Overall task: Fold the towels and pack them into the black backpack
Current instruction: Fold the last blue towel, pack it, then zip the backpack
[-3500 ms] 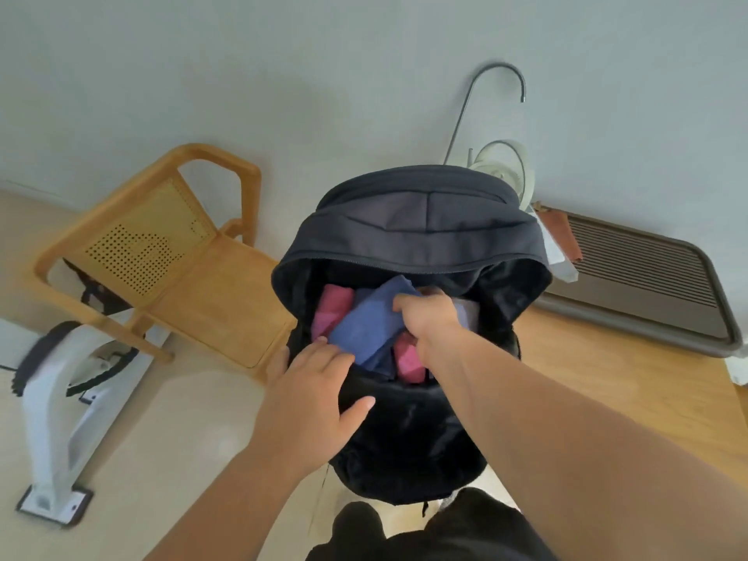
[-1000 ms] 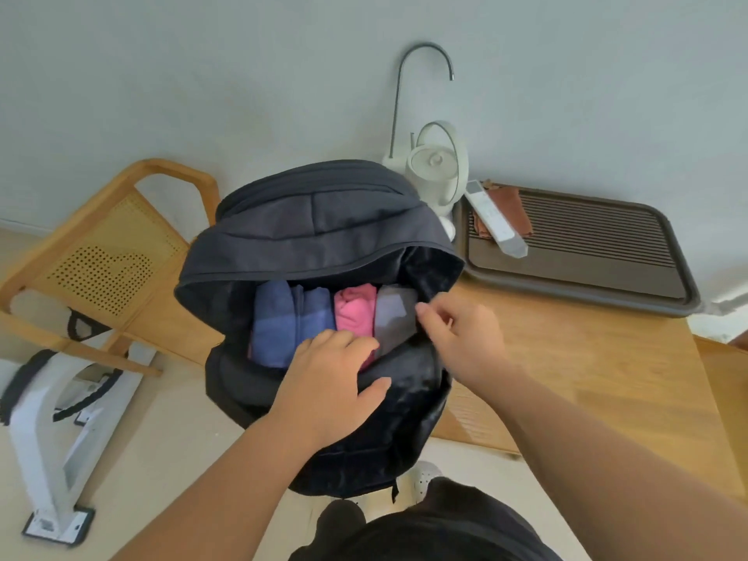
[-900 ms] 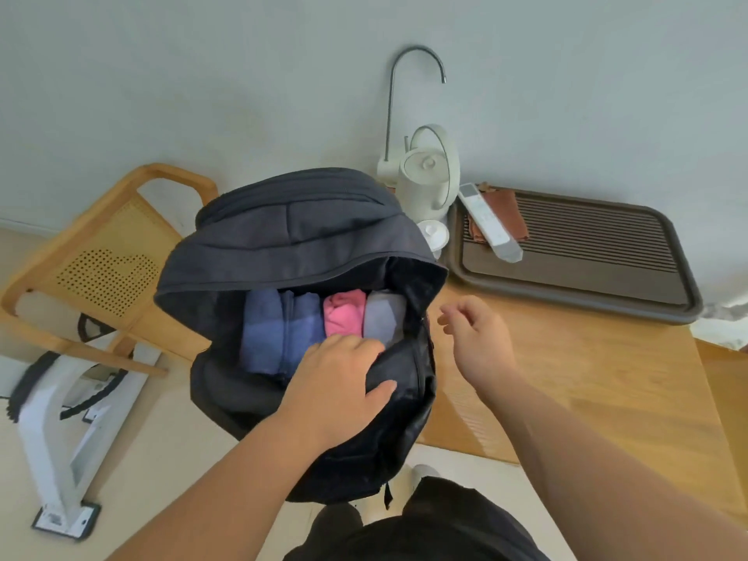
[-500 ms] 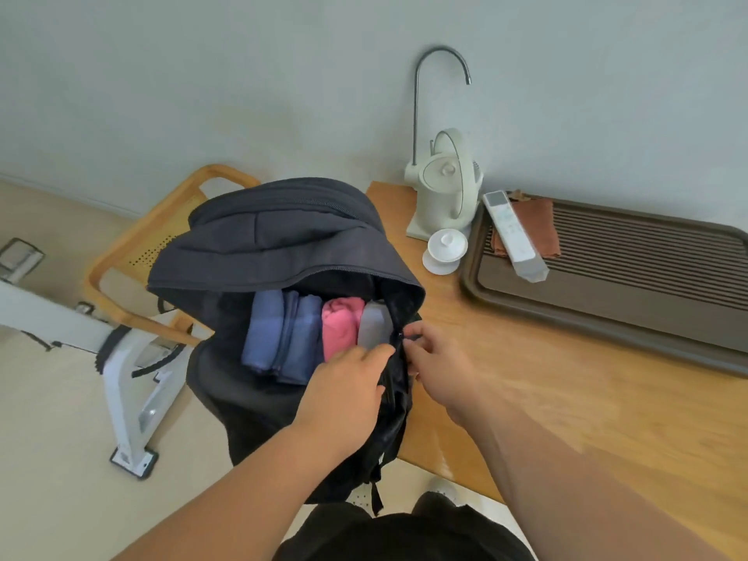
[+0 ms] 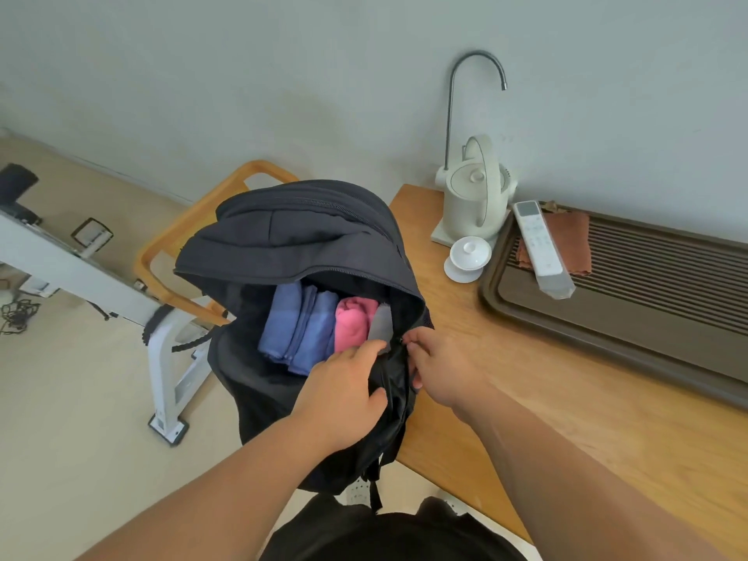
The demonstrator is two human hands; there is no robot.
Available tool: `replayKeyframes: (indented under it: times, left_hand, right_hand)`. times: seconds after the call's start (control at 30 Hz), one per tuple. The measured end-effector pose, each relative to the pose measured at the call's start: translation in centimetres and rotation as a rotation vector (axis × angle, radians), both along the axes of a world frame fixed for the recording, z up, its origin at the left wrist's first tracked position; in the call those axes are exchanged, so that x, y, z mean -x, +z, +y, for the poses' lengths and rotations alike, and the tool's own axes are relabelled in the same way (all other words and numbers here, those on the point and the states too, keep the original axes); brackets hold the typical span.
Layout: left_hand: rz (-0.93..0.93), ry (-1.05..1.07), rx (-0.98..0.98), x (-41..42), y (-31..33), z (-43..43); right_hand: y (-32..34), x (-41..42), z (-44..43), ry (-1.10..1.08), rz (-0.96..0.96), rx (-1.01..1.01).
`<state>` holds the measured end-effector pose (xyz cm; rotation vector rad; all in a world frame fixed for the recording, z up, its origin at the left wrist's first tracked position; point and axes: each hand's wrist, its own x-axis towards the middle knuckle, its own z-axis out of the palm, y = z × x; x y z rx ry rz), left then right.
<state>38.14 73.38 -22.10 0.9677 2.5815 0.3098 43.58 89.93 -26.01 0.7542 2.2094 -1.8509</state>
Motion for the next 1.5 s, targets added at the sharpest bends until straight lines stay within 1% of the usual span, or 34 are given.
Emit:
replayKeyframes:
  times: [0.13,0.2,0.27,0.4,0.47,0.63,0.8,0.9,0.97,1.0,1.07,1.13,1.2,1.27,1.33,1.5]
  left_hand:
    - [0.037,0.069,-0.042,0.2,-0.6,0.5]
    - [0.077,0.061,-0.039,0.6,-1.1,0.7]
    - [0.071,0.051,-0.038,1.1,-1.3,0.9]
    - [0.031,0.018,-0.074,1.9,-1.5,0.8]
    - [0.028,0.001,-0.075,2.1,-1.6,0.6]
    - [0.032,-0.053,-0.090,2.9,-1.4,0.0]
    - [0.034,-0.101,-0.082,3.3,-0.9,0.6]
    - [0.004,-0.062,-0.098,3.7,-0.7,0.5]
    - [0.054,-0.056,-0.143,3.9,-0.6,0.2]
    - [0.108,-0.068,-0.191,4.0,-0.5,0.1]
    - [0.272,-0.122,-0.299,3.9,-0.2,-0.1]
    - [0.422,-0.193,-0.370,3.3,0.4,0.0]
    - [0.489,-0.250,-0.413,2.4,0.9,0.2]
    - [0.503,-0.235,-0.406,1.8,1.5,0.6]
    - [0.521,-0.193,-0.355,1.6,1.9,0.9]
    - [0.573,-0.214,-0.160,1.2,2.7,2.3]
  right_hand:
    - [-0.6,-0.2,-0.1,0.044,-0.054,0.026]
    - [-0.8,-0.2,-0.2,0.063,-0.069,0.044]
    - [-0.9,-0.2,-0.4,0.064,-0.064,0.045]
    - [-1.1,0.4,-0.8,-0.002,-0.040,-0.045]
    - [-0.9,0.6,-1.0,0.046,-0.057,-0.063]
    - [0.4,1.0,-1.0,0.138,-0.152,0.007]
    - [1.4,0.1,0.3,0.068,-0.102,-0.120]
    - [2.4,-0.9,0.4,0.002,-0.048,-0.120]
    - [3.2,-1.4,-0.2,-0.048,-0.016,-0.109]
    - [3.6,-1.6,-0.5,-0.076,0.000,-0.102]
    - [4.3,-1.6,-0.8,-0.108,0.029,-0.093]
    - [5.1,-1.3,-0.9,-0.082,0.065,-0.130]
    - [5.5,-0.9,-1.1,-0.047,0.108,-0.178]
    - [5.6,-0.6,-1.6,-0.049,0.134,-0.209]
    - [5.7,-0.6,-1.9,-0.069,0.145,-0.218]
    - [5.4,-1.3,-1.7,-0.117,0.135,-0.203]
